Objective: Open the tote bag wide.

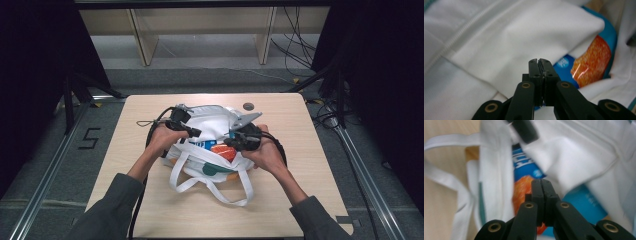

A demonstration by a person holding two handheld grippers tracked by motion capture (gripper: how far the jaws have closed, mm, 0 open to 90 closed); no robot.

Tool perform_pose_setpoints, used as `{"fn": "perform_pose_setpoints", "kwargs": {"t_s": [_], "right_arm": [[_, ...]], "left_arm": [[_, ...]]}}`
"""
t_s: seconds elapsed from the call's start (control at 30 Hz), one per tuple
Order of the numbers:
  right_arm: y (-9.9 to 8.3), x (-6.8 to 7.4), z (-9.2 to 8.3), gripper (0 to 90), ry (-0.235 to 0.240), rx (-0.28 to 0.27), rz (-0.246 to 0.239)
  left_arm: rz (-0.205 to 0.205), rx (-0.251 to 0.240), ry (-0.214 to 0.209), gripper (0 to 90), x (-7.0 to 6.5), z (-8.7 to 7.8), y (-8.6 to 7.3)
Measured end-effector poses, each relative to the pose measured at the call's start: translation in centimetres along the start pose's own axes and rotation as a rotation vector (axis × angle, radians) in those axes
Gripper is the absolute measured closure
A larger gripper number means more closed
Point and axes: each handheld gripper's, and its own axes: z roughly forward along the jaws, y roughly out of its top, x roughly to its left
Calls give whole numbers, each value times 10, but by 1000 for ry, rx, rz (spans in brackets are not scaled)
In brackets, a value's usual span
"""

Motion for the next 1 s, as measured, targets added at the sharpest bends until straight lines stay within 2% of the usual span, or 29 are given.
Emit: {"fn": "perform_pose_setpoints", "kwargs": {"t_s": [0.07,0.1,0.13,0.17,0.2,0.23,0.3,0.33,0.43,0.5,0.57,0.67,0.73,0.77,0.8,0.87,0.9,0.93,1.0], "right_arm": [[10,-2,12,900,-4,25,-5],[15,-4,19,900,3,30,-26],[19,-5,27,900,8,52,-21],[22,-6,35,900,-11,89,-5],[24,-9,46,900,-37,115,-31],[27,-14,55,900,-53,163,-55],[32,-22,71,900,-135,214,-64],[35,-32,79,900,-167,218,-60],[41,-49,91,900,-200,225,24],[45,-62,99,900,-261,259,20],[42,-72,108,900,-280,291,73],[37,-77,120,900,-286,328,86],[41,-75,115,900,-277,323,92],[43,-76,109,900,-260,295,88],[44,-74,100,900,-247,270,116],[45,-75,82,899,-215,210,123],[45,-75,73,899,-204,180,126],[44,-75,66,899,-190,158,113],[40,-70,52,900,-187,152,97]], "left_arm": [[17,35,-11,876,-1,2,-9],[20,52,-25,875,-2,3,-14],[-6,40,-54,876,-6,5,-21],[25,69,-64,879,-8,5,-26],[44,89,-66,880,-11,5,-31],[44,90,-85,885,-13,5,-37],[41,88,-109,890,-19,5,-51],[55,104,-112,892,-21,5,-56],[95,103,-115,893,-27,3,-68],[80,90,-128,893,-27,1,-71],[75,73,-137,893,-26,0,-71],[91,79,-132,892,-26,-3,-68],[91,58,-128,867,-23,-8,-62],[71,32,-130,846,-22,-11,-59],[63,10,-125,849,-19,-14,-54],[63,-22,-97,857,-15,-20,-42],[31,-56,-83,860,-14,-19,-35],[37,-52,-63,861,-11,-20,-28],[15,-66,-15,865,-2,-18,-15]]}}
